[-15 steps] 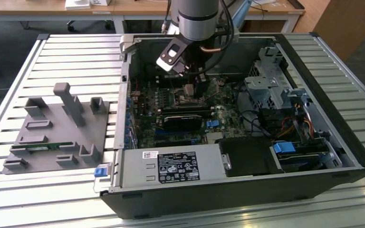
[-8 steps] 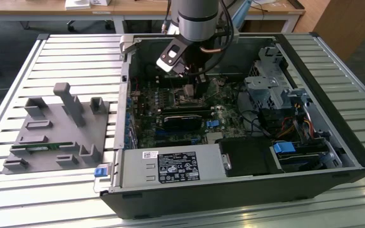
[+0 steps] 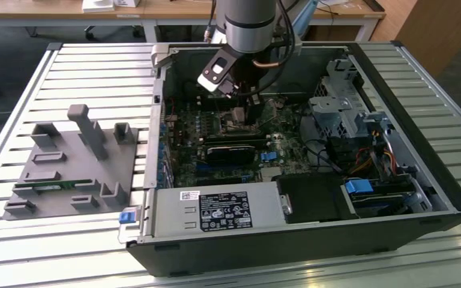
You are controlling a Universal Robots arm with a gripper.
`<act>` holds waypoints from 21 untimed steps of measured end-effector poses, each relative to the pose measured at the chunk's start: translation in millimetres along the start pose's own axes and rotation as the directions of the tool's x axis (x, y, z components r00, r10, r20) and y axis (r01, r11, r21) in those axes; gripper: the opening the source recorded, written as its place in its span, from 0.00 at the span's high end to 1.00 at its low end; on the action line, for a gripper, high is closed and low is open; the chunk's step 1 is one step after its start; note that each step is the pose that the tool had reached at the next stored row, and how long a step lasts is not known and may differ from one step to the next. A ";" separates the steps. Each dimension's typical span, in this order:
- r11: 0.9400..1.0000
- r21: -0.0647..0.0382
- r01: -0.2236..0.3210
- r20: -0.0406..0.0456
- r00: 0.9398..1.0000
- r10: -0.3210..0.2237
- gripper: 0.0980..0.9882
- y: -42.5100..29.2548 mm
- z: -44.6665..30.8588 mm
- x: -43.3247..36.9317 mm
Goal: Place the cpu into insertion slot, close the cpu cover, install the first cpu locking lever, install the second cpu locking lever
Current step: 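Place the cpu into insertion slot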
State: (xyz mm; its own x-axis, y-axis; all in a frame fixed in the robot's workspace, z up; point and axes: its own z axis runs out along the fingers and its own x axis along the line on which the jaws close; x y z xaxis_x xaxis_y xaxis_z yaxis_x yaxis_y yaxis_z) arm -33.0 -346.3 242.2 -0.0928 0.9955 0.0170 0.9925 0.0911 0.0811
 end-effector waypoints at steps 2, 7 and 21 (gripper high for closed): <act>1.000 0.000 0.000 0.000 1.000 0.000 0.50 0.0 0.4 0.0; 1.000 0.000 0.000 0.000 1.000 0.000 0.50 -0.1 1.4 0.0; 1.000 0.003 -0.001 0.000 1.000 0.001 0.50 -0.4 5.2 0.1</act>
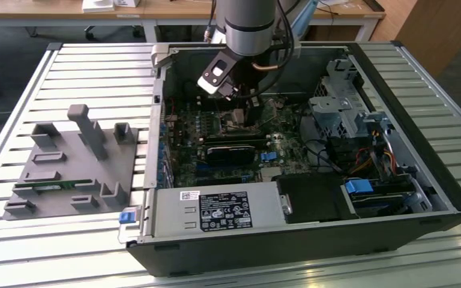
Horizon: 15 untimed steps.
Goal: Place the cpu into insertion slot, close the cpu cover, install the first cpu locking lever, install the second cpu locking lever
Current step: 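Place the cpu into insertion slot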
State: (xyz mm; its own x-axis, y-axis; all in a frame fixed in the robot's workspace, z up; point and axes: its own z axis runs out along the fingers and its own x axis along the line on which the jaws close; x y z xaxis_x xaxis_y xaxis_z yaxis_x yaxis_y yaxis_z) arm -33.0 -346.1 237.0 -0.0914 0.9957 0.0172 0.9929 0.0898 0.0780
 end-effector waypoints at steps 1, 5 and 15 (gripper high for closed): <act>1.000 0.000 -0.001 0.000 1.000 0.001 0.50 0.0 0.3 0.1; 1.000 0.000 -0.005 0.000 1.000 0.005 0.50 -0.1 1.7 0.8; 1.000 0.000 -0.025 0.002 1.000 0.025 0.50 -1.2 4.3 2.3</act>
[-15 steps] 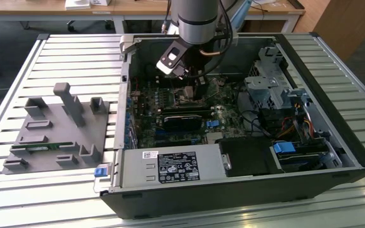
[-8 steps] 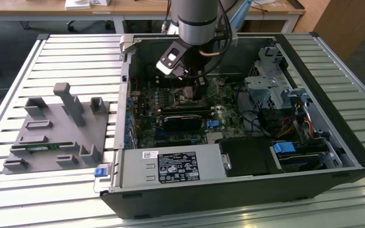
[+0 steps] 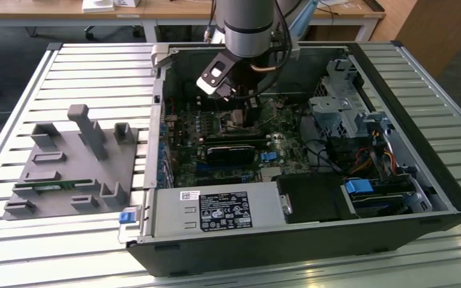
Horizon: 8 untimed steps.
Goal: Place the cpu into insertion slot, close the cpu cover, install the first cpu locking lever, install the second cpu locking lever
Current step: 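Place the cpu into insertion slot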
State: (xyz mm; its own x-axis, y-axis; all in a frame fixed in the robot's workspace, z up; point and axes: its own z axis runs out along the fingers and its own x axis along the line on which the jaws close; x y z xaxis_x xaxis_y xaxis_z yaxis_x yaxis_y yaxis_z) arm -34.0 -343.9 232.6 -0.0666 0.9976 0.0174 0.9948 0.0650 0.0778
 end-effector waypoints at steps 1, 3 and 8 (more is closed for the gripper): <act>1.000 0.000 -0.003 0.000 1.000 0.003 0.50 -0.1 0.3 0.1; 1.000 0.000 -0.009 0.001 1.000 0.009 0.50 -0.2 1.2 0.7; 0.999 0.000 -0.033 0.003 0.999 0.033 0.50 -0.6 3.0 2.4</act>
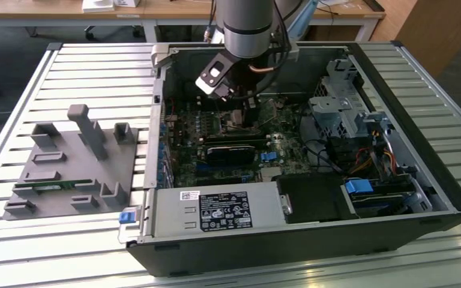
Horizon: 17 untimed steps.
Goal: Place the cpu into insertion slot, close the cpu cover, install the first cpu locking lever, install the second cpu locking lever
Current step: 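Place the cpu into insertion slot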
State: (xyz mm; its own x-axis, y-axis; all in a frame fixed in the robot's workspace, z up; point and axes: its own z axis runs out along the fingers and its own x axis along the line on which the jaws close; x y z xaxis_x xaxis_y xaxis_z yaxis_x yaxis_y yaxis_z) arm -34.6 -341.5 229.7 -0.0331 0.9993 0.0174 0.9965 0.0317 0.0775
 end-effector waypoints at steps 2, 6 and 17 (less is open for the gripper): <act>1.000 0.000 -0.011 0.001 1.000 0.011 0.50 0.0 0.3 1.6; 1.000 0.000 -0.016 0.001 1.000 0.016 0.50 -0.3 0.9 5.1; 1.000 0.000 -0.016 0.001 1.000 0.016 0.50 -3.3 3.3 5.4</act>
State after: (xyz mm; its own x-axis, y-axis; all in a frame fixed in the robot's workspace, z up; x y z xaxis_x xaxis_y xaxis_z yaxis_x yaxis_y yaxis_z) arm -37.8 -336.1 226.2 -0.0172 0.9997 0.0173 0.9969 0.0158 0.0775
